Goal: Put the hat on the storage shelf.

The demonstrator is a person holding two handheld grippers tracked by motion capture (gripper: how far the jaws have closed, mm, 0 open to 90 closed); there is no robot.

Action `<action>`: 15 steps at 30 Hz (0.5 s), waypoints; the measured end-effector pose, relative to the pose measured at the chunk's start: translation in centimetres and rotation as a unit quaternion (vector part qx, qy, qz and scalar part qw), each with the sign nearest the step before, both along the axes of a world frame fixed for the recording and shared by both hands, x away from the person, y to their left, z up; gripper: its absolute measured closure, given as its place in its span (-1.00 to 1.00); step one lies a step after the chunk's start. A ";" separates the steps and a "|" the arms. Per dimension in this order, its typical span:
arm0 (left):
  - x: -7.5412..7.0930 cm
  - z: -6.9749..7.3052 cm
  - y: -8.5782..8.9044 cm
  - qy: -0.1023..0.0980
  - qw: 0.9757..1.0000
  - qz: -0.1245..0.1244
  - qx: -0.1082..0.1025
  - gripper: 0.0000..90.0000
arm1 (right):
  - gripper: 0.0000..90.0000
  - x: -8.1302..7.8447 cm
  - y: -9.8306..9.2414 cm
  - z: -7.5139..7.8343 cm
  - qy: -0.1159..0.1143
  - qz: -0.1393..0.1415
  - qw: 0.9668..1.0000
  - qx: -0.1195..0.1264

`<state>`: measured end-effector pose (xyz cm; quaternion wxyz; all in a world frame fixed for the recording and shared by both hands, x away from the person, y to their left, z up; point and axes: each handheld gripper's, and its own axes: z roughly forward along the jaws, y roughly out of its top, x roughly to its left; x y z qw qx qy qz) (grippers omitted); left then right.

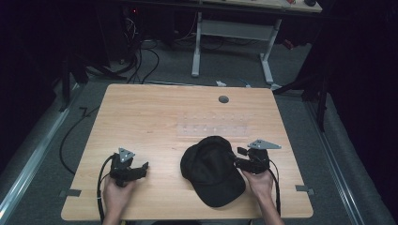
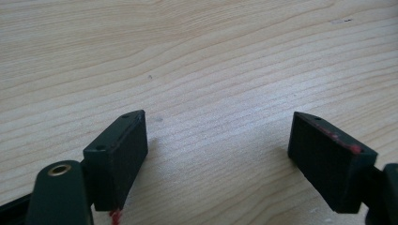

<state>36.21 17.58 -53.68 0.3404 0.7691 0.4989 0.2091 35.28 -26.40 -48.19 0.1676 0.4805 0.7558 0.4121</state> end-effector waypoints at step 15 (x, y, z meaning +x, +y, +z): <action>0.0 0.0 0.0 0.000 1.000 0.000 0.000 -0.54 | 0.26 1.6 0.6 -0.6 0.021 0.017 1.000 0.007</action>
